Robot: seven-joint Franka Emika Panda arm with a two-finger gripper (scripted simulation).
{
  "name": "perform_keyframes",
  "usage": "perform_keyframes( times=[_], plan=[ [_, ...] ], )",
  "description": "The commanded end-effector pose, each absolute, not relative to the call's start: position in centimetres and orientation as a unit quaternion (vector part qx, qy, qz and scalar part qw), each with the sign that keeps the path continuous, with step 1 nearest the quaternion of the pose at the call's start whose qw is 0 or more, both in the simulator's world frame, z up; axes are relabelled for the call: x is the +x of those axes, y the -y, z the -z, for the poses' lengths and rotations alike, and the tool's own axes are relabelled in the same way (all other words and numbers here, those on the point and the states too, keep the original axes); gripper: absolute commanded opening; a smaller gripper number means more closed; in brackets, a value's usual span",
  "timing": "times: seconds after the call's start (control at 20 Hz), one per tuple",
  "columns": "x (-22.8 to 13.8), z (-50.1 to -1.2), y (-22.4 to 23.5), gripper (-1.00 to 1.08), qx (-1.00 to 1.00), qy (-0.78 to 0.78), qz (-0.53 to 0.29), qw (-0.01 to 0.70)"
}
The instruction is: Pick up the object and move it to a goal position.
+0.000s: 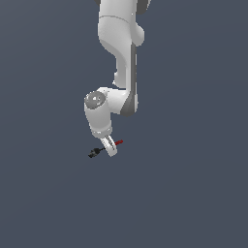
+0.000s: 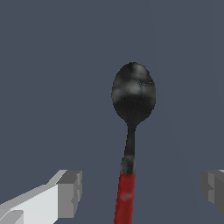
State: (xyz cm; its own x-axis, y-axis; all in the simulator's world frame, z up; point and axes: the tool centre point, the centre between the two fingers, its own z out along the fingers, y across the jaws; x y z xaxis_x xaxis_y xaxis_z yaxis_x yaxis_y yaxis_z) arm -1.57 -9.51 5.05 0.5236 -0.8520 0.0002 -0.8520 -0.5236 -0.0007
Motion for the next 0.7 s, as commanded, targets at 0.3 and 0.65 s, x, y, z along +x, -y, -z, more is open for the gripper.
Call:
perform_keyframes(
  times=[0.3, 0.65],
  plan=[
    [-1.7, -1.5, 9.5, 1.0, -0.872, -0.49, 0.0, 0.0],
    [-1.6, -1.0, 9.5, -1.0, -0.872, -0.49, 0.0, 0.0]
  ],
)
